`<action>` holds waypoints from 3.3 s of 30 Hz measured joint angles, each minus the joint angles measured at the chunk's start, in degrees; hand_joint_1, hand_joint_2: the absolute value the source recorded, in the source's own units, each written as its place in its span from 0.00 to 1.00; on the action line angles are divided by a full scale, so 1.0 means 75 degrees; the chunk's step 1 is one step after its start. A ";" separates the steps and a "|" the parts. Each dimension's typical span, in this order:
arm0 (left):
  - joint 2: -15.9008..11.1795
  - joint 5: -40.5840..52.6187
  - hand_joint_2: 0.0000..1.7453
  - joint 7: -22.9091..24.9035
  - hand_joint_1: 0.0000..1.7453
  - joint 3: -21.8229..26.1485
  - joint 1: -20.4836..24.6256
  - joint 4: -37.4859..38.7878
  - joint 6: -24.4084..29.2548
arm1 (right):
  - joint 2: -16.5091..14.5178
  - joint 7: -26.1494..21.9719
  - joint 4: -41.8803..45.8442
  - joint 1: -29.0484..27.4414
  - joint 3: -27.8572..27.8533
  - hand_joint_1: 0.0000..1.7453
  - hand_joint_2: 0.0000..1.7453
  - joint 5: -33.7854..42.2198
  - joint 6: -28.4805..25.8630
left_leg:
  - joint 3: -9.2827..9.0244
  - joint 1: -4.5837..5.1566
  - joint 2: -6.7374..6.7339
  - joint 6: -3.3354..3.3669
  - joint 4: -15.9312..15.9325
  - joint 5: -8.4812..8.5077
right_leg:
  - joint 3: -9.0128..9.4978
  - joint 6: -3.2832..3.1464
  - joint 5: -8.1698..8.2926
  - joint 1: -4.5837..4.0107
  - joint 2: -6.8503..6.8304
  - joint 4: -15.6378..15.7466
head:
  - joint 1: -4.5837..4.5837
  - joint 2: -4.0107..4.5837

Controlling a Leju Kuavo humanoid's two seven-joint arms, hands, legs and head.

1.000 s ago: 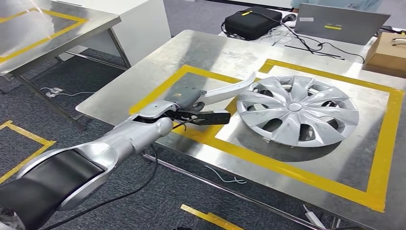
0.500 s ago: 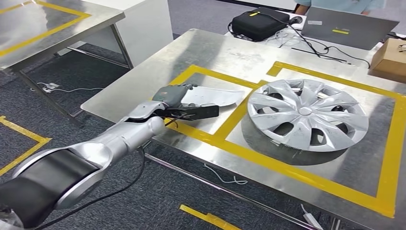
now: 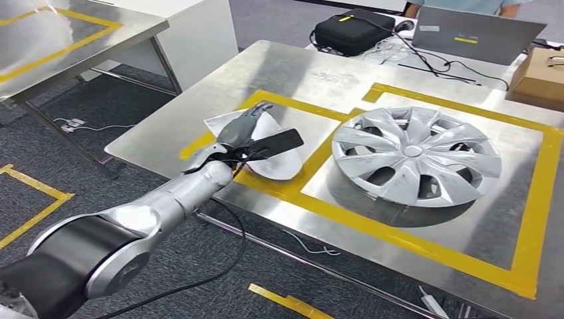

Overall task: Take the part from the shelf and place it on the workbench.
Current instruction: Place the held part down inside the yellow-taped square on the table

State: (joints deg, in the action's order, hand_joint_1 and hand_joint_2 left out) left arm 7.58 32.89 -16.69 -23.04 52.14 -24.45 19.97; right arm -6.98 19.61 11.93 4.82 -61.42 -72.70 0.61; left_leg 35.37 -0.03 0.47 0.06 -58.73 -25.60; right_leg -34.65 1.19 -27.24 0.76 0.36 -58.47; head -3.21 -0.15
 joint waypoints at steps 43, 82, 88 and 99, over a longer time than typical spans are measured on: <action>0.0377 -0.4732 0.00 -0.0867 0.00 0.1068 -0.1821 -0.4666 -0.0125 | -0.0076 0.0119 -0.0006 -0.0003 -0.0212 0.00 0.00 -0.0009 -0.0203 | -0.0296 0.0015 -0.0025 0.0111 0.0054 -0.0194 | -0.0046 0.0111 0.0113 0.0027 -0.0041 0.0041 | -0.0042 0.0000; 0.0326 -0.4776 0.00 -0.0867 0.00 0.0896 -0.1991 -0.4853 -0.0072 | -0.0079 0.0227 -0.0006 -0.0013 -0.0265 0.00 0.00 -0.0026 -0.0227 | -0.0053 0.0036 -0.0076 0.0308 0.0158 0.0094 | -0.0381 0.0208 -0.0867 -0.0005 -0.0058 -0.1542 | 0.0006 0.0000; 0.0313 -0.4768 0.00 -0.0867 0.00 0.0883 -0.1986 -0.4907 -0.0027 | -0.0078 0.0227 -0.0006 0.0003 -0.0265 0.00 0.00 -0.0031 -0.0238 | 0.0096 0.0073 -0.0073 0.0103 0.0083 0.0282 | 0.0711 0.0074 -0.0389 -0.0033 -0.0032 0.0210 | -0.0009 0.0000; 0.0240 -0.4758 0.00 -0.0867 0.00 0.0878 -0.2017 -0.4926 0.0003 | -0.0085 0.0238 -0.0006 -0.0001 -0.0293 0.00 0.00 -0.0052 -0.0221 | -0.0199 0.0046 -0.0045 0.0035 -0.1002 -0.0602 | 0.0089 -0.0179 0.0137 -0.0065 -0.0067 0.0202 | -0.0063 0.0000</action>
State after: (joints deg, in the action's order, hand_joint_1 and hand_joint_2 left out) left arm 9.38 -2.79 -23.19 -16.45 37.01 -61.40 19.99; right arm -7.62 21.39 11.89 4.81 -63.61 -73.08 -1.05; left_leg 33.88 0.31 0.13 0.32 -66.24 -30.12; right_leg -33.98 -0.15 -26.21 0.28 -0.14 -56.95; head -3.68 -0.15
